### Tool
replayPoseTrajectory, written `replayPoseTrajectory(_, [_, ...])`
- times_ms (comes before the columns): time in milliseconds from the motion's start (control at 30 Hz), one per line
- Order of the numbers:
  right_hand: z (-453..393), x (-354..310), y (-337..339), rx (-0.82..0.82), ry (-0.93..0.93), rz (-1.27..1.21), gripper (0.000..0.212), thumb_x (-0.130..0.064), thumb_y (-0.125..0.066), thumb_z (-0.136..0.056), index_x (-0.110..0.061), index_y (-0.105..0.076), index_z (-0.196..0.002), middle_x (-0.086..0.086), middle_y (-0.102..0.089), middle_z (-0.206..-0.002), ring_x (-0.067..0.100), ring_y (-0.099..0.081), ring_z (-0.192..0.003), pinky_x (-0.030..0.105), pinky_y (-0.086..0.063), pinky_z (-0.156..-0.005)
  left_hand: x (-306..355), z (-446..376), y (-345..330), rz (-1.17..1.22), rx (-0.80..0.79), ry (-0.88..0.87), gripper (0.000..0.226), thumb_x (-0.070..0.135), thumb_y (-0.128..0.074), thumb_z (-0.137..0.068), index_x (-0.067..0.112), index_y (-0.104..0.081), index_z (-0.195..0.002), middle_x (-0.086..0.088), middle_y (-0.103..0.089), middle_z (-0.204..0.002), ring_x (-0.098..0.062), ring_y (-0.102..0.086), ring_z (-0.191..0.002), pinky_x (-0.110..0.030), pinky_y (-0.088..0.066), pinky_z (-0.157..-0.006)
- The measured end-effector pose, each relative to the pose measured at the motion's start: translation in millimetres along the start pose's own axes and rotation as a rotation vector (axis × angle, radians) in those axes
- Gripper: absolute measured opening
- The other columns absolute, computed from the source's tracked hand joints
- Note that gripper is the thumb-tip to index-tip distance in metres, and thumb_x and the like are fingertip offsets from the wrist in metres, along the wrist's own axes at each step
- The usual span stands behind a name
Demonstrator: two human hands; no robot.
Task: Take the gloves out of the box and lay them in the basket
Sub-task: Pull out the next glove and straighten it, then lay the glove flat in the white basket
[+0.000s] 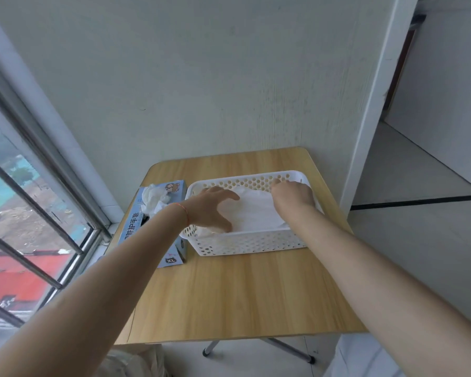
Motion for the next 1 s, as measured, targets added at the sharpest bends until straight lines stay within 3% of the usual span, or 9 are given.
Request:
replayPoseTrajectory(233, [1.3, 1.8, 1.1, -0.027, -0.003, -0.014, 0.056, 0.003, -0.047, -0.088, -0.006, -0.036, -0.142, 0.008, -0.064, -0.112, 0.024, -0.064, -0.098, 0.031, -0.041, -0.063, -10.1, 11.3, -7.0, -0.15, -0.049, 0.059, 0.08, 0.044, -0.072, -0.08, 0.039, -0.03, -0.148, 0.004, -0.026, -0.156, -0.024, -0.022, -0.145, -0.05, -0.024, -0.118])
replayPoseTrajectory(367, [6.1, 4.5, 8.8, -0.023, -0.026, -0.067, 0.052, 0.001, -0.049, -0.09, -0.006, -0.036, -0.14, 0.015, -0.053, -0.124, 0.028, -0.06, -0.102, 0.033, -0.043, -0.066, -3.8, 14.7, -8.5, -0.176, -0.066, 0.06, 0.081, 0.048, -0.071, -0.081, 0.038, -0.028, -0.149, 0.002, -0.027, -0.156, -0.026, -0.021, -0.145, -0.05, -0.023, -0.119])
replayPoseTrajectory(433, [9.3, 1.8, 24.3, 0.037, -0.038, -0.095, 0.05, 0.001, -0.052, -0.088, -0.006, -0.038, -0.136, 0.017, -0.049, -0.125, 0.026, -0.06, -0.085, 0.03, -0.041, -0.057, -1.2, 17.8, -3.1, -0.089, -0.046, 0.048, 0.08, 0.053, -0.072, -0.081, 0.036, -0.032, -0.148, 0.002, -0.029, -0.155, -0.024, -0.021, -0.145, -0.05, -0.024, -0.118])
replayPoseTrajectory(533, [8.1, -17.1, 54.4, 0.162, -0.024, -0.081, 0.04, 0.004, -0.056, -0.084, -0.004, -0.043, -0.121, 0.016, -0.049, -0.115, 0.022, -0.042, -0.057, 0.028, -0.027, -0.042, -3.5, 26.8, 32.1, 0.144, 0.209, 0.002, 0.057, 0.051, -0.069, -0.085, 0.03, -0.052, -0.136, 0.0, -0.042, -0.146, -0.022, -0.038, -0.135, -0.044, -0.034, -0.113])
replayPoseTrajectory(600, [3.3, -43.5, 70.0, 0.208, 0.023, -0.119, 0.033, 0.004, -0.052, -0.086, -0.004, -0.044, -0.117, 0.016, -0.048, -0.112, 0.026, -0.047, -0.061, 0.03, -0.029, -0.045, -21.9, 39.7, 56.8, 0.176, 0.403, 0.029, 0.04, 0.042, -0.066, -0.089, 0.026, -0.06, -0.125, -0.002, -0.049, -0.138, -0.023, -0.047, -0.126, -0.042, -0.039, -0.108])
replayPoseTrajectory(667, [-0.6, -74.7, 79.4, 0.216, 0.086, -0.167, 0.029, 0.001, -0.048, -0.089, -0.004, -0.045, -0.117, 0.016, -0.049, -0.113, 0.032, -0.06, -0.076, 0.033, -0.035, -0.053, -46.8, 50.8, 66.0, 0.164, 0.482, 0.094, 0.037, 0.037, -0.066, -0.089, 0.025, -0.061, -0.123, -0.004, -0.05, -0.136, -0.024, -0.048, -0.124, -0.04, -0.04, -0.107])
replayPoseTrajectory(800, [-3.2, -152.0, 90.2, 0.217, 0.257, -0.252, 0.02, -0.005, -0.04, -0.094, -0.005, -0.052, -0.11, 0.014, -0.052, -0.111, 0.034, -0.06, -0.093, 0.035, -0.035, -0.064, -104.9, 79.2, 62.7, 0.197, 0.484, 0.221, 0.072, 0.053, -0.075, -0.073, 0.028, -0.048, -0.136, -0.004, -0.04, -0.143, -0.026, -0.037, -0.133, -0.042, -0.034, -0.111])
replayPoseTrajectory(900, [-5.2, -197.1, 89.5, 0.225, 0.367, -0.306, 0.024, -0.018, -0.038, -0.097, -0.008, -0.06, -0.102, 0.011, -0.057, -0.109, 0.031, -0.053, -0.104, 0.034, -0.036, -0.077, -140.0, 93.8, 43.3, 0.211, 0.366, 0.336, 0.116, 0.072, -0.077, -0.053, 0.034, -0.024, -0.149, -0.007, -0.03, -0.149, -0.03, -0.028, -0.14, -0.049, -0.031, -0.114])
replayPoseTrajectory(1000, [-13.0, -232.0, 71.5, 0.087, 0.39, -0.282, 0.029, -0.04, -0.045, -0.095, -0.018, -0.061, -0.087, 0.001, -0.054, -0.105, 0.022, -0.044, -0.111, 0.042, -0.033, -0.094, -165.6, 99.8, 22.9, 0.24, 0.238, 0.387, 0.147, 0.083, -0.071, -0.033, 0.037, -0.001, -0.154, -0.01, -0.026, -0.152, -0.032, -0.027, -0.141, -0.05, -0.032, -0.114])
Point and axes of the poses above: each hand's wrist, its own z-axis away from the middle knuckle, its own y-axis out of the back of the hand, x = y × z, the point moved 10 cm from there along -z, towards the middle knuckle
